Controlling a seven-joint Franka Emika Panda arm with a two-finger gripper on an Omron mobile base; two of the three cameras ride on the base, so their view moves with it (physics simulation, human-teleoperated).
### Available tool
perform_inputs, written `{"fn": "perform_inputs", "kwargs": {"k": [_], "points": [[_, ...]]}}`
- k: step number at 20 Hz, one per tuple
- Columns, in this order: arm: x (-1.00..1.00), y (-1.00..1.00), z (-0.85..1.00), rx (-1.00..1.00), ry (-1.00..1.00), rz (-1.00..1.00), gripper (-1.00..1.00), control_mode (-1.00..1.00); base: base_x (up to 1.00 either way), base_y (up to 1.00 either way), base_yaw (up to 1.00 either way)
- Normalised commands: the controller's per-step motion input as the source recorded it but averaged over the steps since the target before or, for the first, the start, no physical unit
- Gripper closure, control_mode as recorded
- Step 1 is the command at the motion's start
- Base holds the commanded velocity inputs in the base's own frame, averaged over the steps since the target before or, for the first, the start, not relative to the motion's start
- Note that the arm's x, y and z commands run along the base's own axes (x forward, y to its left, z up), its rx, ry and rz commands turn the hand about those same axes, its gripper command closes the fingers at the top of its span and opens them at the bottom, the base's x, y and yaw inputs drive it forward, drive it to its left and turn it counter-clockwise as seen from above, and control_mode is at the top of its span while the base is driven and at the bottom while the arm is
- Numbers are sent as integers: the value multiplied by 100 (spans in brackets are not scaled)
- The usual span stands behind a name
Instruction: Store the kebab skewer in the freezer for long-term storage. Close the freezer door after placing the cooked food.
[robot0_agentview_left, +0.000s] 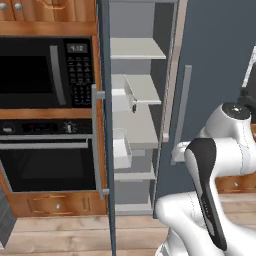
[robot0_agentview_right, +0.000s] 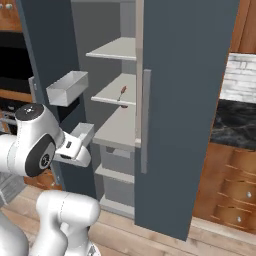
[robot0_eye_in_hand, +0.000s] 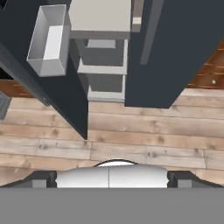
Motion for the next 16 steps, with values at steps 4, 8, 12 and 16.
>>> {"fn": "perform_inputs", "kwargs": {"k": [4,8,12,16], "points": [[0,0,0,0,0,0,-100,100,-7,48,-25],[0,0,0,0,0,0,-100,100,-23,32,-15],[0,0,0,0,0,0,-100,100,-4,22,-7],[0,0,0,0,0,0,-100,100,-12,26,-2]]}}
